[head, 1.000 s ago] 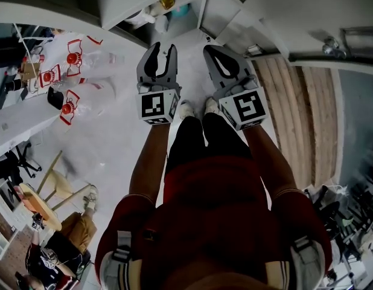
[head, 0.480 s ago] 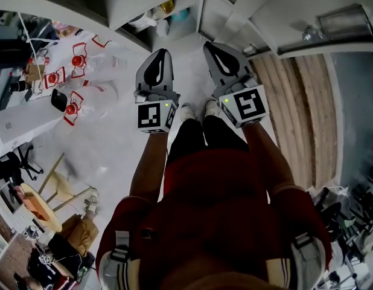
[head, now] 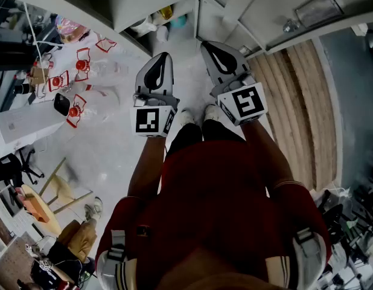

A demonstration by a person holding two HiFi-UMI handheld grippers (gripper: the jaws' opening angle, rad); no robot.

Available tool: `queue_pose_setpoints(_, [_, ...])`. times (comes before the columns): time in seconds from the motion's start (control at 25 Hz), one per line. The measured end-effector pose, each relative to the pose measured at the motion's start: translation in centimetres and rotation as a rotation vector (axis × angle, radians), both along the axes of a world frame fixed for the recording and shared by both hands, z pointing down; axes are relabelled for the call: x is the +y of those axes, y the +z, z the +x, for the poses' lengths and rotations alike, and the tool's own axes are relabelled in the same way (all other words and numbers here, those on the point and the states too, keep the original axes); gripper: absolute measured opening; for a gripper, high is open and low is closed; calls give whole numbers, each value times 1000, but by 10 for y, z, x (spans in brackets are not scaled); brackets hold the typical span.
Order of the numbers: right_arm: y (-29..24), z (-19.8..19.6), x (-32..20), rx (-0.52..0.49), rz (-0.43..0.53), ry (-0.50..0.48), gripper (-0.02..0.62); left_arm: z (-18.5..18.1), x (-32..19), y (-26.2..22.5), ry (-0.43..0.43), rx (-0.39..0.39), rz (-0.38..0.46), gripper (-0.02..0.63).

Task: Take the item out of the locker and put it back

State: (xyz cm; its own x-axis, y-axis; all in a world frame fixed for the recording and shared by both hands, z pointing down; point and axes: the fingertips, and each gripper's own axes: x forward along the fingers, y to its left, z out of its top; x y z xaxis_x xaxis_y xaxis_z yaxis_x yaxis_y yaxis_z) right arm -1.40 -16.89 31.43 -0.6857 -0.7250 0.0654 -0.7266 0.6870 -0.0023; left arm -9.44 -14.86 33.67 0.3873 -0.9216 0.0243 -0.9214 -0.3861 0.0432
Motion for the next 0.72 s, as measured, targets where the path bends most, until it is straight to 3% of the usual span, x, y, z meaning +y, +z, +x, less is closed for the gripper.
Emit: queue_pose_setpoints(0.72, [-59, -3, 22, -72, 93, -31, -3, 7, 17, -68, 88, -23, 104, 6])
